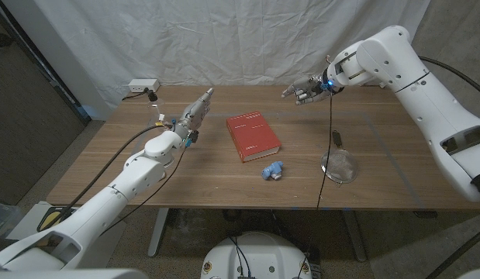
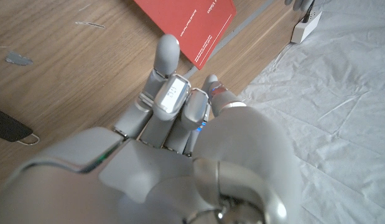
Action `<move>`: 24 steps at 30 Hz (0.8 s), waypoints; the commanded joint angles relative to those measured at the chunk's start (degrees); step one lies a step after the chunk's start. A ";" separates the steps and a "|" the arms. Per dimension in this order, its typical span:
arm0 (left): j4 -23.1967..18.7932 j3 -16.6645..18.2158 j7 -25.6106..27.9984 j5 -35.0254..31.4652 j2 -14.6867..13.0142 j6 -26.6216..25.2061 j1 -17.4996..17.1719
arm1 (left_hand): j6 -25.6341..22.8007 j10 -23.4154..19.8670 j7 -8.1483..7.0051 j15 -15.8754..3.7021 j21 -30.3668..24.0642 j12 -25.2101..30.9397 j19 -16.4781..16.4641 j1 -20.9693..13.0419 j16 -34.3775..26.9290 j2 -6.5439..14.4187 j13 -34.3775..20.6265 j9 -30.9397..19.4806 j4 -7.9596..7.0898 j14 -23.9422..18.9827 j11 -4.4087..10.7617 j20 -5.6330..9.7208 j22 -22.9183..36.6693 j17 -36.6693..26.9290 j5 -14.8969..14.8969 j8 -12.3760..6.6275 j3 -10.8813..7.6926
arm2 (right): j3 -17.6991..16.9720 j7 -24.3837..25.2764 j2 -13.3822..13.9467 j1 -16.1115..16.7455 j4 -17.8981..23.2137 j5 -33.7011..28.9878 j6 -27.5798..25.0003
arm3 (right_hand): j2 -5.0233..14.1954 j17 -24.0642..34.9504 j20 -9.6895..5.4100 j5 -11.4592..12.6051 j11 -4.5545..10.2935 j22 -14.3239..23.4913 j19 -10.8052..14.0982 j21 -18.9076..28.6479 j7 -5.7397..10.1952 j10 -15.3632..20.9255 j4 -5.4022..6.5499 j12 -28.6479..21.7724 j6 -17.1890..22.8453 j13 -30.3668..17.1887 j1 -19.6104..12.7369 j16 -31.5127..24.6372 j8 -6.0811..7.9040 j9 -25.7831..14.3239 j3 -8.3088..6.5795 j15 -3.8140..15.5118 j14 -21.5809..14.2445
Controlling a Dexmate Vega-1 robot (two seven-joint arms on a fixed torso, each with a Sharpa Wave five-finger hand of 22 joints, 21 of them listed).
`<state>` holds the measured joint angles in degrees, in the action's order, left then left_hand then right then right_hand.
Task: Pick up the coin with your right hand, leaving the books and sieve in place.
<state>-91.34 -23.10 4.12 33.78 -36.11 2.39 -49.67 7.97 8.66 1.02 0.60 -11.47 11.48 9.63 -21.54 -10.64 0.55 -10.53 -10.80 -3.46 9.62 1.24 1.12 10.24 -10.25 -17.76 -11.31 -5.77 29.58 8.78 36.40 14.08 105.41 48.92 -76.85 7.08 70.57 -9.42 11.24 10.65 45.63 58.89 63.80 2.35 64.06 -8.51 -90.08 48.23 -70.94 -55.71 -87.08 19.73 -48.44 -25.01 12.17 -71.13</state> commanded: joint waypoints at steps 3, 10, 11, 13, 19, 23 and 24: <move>-0.97 0.28 0.61 -0.04 -0.23 0.27 -0.91 | 0.44 0.12 0.12 -0.07 -0.25 0.11 1.42 -0.52 -0.11 -0.02 -0.18 -0.07 0.38 0.11 -0.08 -0.02 0.33 -0.22 0.30 -0.02 -0.15 | -3.15 1.50 0.89 1.34 3.15 2.10 2.39 | 1.08 0.03 -3.22 0.27 0.37 -0.22 0.12 0.18 -0.24 0.15 -0.35 -0.17 4.95 -0.30 -1.25 0.03 0.17 -0.36 -0.78 0.10 -0.61; -1.97 0.35 1.00 -0.27 -0.48 0.10 -1.17 | 0.47 0.11 0.04 -0.11 -0.24 0.11 1.44 -0.62 -0.11 0.03 -0.18 -0.07 0.42 0.11 -0.12 -0.01 0.33 -0.22 0.38 -0.01 -0.13 | -4.84 1.78 1.94 2.38 4.58 3.45 4.84 | 1.08 0.00 -3.24 0.26 0.38 -0.54 0.38 0.31 0.14 0.18 -0.28 -0.18 5.01 -0.30 -1.10 0.00 0.03 -0.37 -0.85 0.12 -0.89; -1.91 0.40 0.81 -0.08 -0.43 0.17 -1.16 | 0.45 0.11 0.07 -0.09 -0.24 0.11 1.44 -0.63 -0.10 0.04 -0.18 -0.07 0.43 0.14 -0.08 -0.01 0.33 -0.22 0.39 -0.02 -0.13 | -5.32 1.79 2.18 2.69 5.08 3.68 5.56 | 1.08 0.00 -3.24 0.26 0.39 -0.55 0.48 0.38 0.02 0.19 -0.27 -0.18 5.06 -0.30 -1.08 -0.01 0.03 -0.41 -0.86 0.12 -0.94; -1.98 0.39 0.76 -0.14 -0.52 0.16 -1.17 | 0.44 0.09 0.05 -0.09 -0.25 0.12 1.44 -0.65 -0.11 0.05 -0.18 -0.07 0.44 0.11 -0.14 -0.01 0.33 -0.22 0.41 -0.02 -0.12 | -5.56 1.89 2.40 2.94 5.32 4.05 6.27 | 1.08 0.00 -3.24 0.26 0.39 -0.63 0.47 0.37 0.12 0.20 -0.27 -0.18 5.16 -0.30 -1.05 -0.01 0.02 -0.37 -0.87 0.12 -0.98; -2.18 0.50 0.77 -0.22 -0.72 0.25 -1.35 | 0.45 -0.01 0.04 -0.06 -0.25 0.16 1.42 -0.71 -0.11 0.08 -0.18 -0.08 0.46 0.10 -0.03 0.02 0.33 -0.22 0.47 -0.02 -0.10 | -6.49 1.99 2.90 3.69 5.51 5.40 8.98 | 1.06 0.00 -3.24 0.26 0.40 -0.79 0.53 0.38 0.18 0.23 -0.25 -0.18 5.19 -0.30 -0.99 -0.02 -0.05 -0.35 -0.90 0.12 -1.08; -2.63 0.81 0.98 -0.15 -1.17 0.00 -1.73 | 0.44 -0.01 0.01 -0.10 -0.26 0.15 1.41 -0.74 -0.12 0.10 -0.18 -0.08 0.48 0.07 0.00 -0.01 0.33 -0.22 0.51 -0.03 -0.09 | -6.54 2.30 2.88 3.44 5.48 5.94 10.34 | 1.03 -0.01 -3.25 0.26 0.41 -0.84 0.73 0.50 0.19 0.26 -0.24 -0.19 5.38 -0.30 -0.92 -0.04 -0.09 -0.24 -0.91 0.12 -1.19; -2.69 0.90 1.01 -0.12 -1.24 0.06 -1.84 | 0.43 -0.02 0.02 -0.11 -0.26 0.16 1.40 -0.76 -0.12 0.11 -0.18 -0.08 0.48 0.08 -0.05 0.00 0.33 -0.22 0.53 -0.03 -0.09 | -6.50 2.37 2.89 3.32 5.49 6.06 10.58 | 1.01 -0.01 -3.24 0.26 0.41 -0.77 0.90 0.65 0.28 0.28 -0.24 -0.19 5.28 -0.30 -0.90 -0.04 -0.12 -0.32 -0.92 0.13 -1.24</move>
<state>-93.22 -22.69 4.88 33.66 -36.62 2.66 -50.85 7.97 8.66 1.02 0.60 -11.47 11.48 9.63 -21.76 -10.64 0.77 -10.53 -10.81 -3.47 9.62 1.24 1.12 10.24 -10.25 -17.30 -11.31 -5.77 24.31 10.44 38.62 16.95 110.12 53.06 -70.18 7.02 70.57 -9.44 11.18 10.54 44.83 58.91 64.02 2.35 64.20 -8.41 -90.08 48.23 -70.93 -55.78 -87.09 19.22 -48.66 -25.11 12.17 -71.76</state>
